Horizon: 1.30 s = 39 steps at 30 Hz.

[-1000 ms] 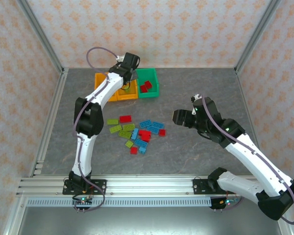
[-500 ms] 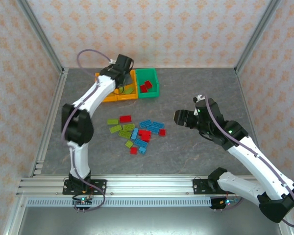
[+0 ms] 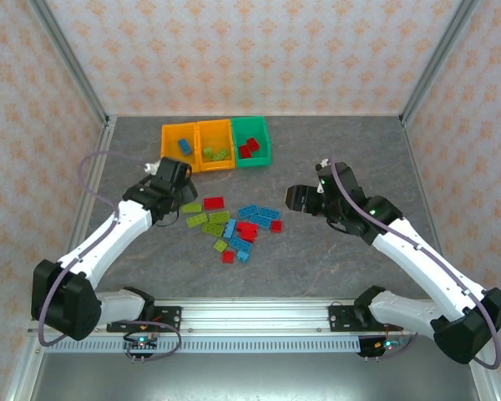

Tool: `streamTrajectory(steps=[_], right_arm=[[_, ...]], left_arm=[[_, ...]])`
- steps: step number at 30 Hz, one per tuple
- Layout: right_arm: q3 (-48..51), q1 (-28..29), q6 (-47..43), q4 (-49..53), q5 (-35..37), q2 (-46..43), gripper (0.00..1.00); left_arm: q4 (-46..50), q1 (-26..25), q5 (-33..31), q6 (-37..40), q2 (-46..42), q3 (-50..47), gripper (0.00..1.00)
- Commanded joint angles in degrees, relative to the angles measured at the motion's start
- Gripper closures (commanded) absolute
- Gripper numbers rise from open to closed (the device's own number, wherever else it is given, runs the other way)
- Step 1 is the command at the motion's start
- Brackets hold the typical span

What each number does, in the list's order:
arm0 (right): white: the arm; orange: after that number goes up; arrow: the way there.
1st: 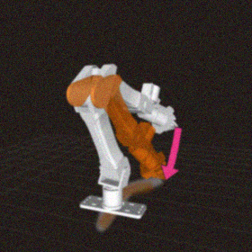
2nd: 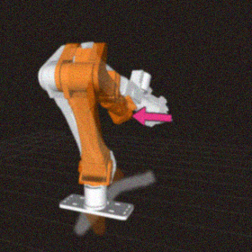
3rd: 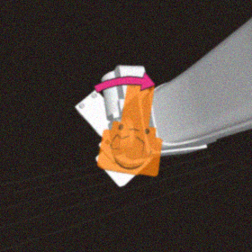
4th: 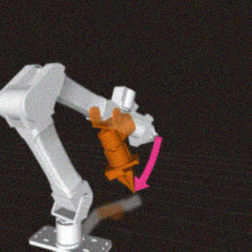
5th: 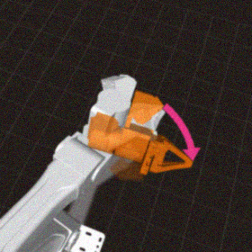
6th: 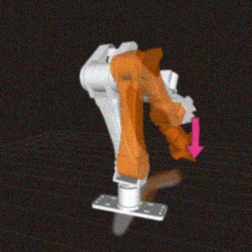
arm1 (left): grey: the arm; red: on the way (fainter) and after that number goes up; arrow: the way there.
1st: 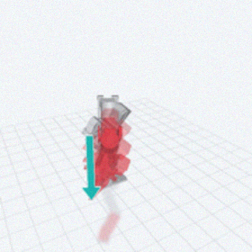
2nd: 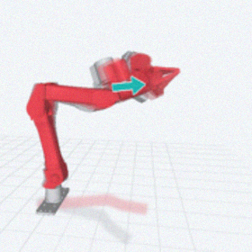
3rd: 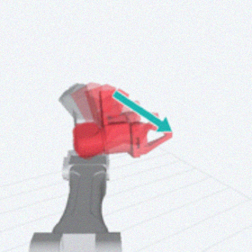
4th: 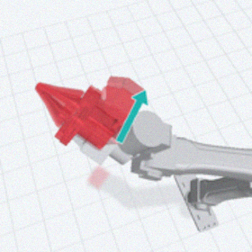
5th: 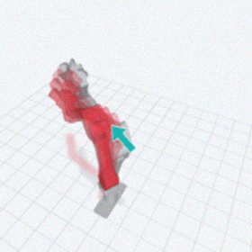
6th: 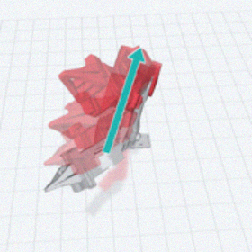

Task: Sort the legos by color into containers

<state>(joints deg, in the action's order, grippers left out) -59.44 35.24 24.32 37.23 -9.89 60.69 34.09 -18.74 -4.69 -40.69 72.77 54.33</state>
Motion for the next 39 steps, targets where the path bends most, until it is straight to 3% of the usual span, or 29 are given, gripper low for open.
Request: streamTrajectory(steps=[1, 10, 18, 27, 39], right_arm=[[-0.6, 0.5, 1.1, -1.4, -0.4, 0.6, 0.2], [-0.4, 1.0, 1.0, 1.0, 0.6, 0.2, 0.2], [-0.1, 1.0, 0.4, 1.8, 2.2, 0.0, 0.19], [-0.3, 1.0, 0.8, 1.3, 1.6, 0.9, 0.19], [0.1, 1.1, 1.3, 1.9, 2.1, -0.5, 0.19]], left_arm=[[-1.8, 0.0, 1.8, 0.2, 2.5, -2.5, 0.36], [-8.1, 0.6, 3.4, 2.5, 16.8, -0.1, 0.17], [-10.5, 2.8, 5.0, 4.6, 23.5, 1.3, 0.11], [-10.8, 3.9, 6.5, 6.9, 27.4, 3.2, 0.16], [-10.2, 4.1, 6.5, 6.4, 26.1, 2.6, 0.35]])
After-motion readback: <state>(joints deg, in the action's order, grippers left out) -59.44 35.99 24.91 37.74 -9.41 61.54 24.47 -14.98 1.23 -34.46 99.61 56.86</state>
